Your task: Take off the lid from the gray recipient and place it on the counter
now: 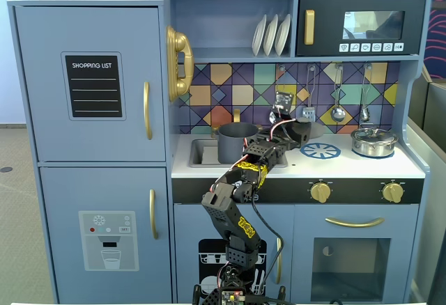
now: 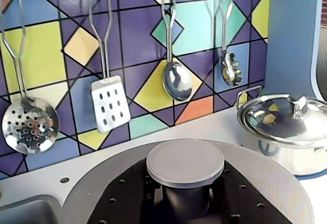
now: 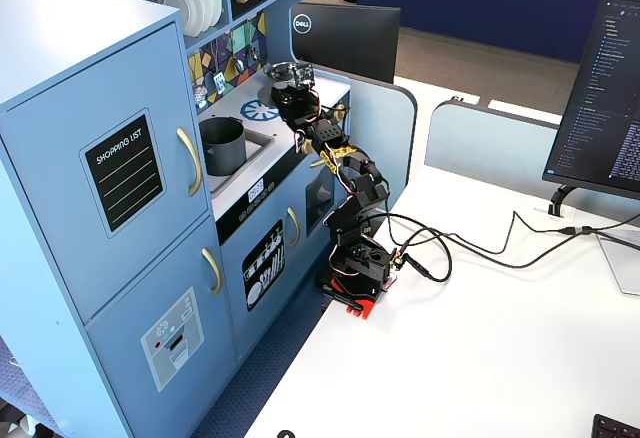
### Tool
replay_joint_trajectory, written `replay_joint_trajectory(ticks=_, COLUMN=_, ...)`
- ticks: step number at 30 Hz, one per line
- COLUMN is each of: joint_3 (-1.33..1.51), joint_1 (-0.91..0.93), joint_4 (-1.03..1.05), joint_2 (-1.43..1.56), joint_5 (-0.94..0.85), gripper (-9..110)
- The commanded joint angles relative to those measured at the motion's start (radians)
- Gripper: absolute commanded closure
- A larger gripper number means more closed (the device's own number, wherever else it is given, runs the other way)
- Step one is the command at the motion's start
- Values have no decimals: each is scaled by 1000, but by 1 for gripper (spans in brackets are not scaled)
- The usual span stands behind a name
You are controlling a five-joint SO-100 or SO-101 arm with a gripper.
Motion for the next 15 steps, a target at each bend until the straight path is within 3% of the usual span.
replay_joint_trajectory(ticks=1, joint_3=14, joint_1=28, joint_4=-89, joint_2=-23, joint_5=0, gripper=102)
replay_joint_trajectory(ticks=15, joint_3=63, joint_1=40, joint_4=-256, joint_2=-219, joint_5=-5, gripper=102)
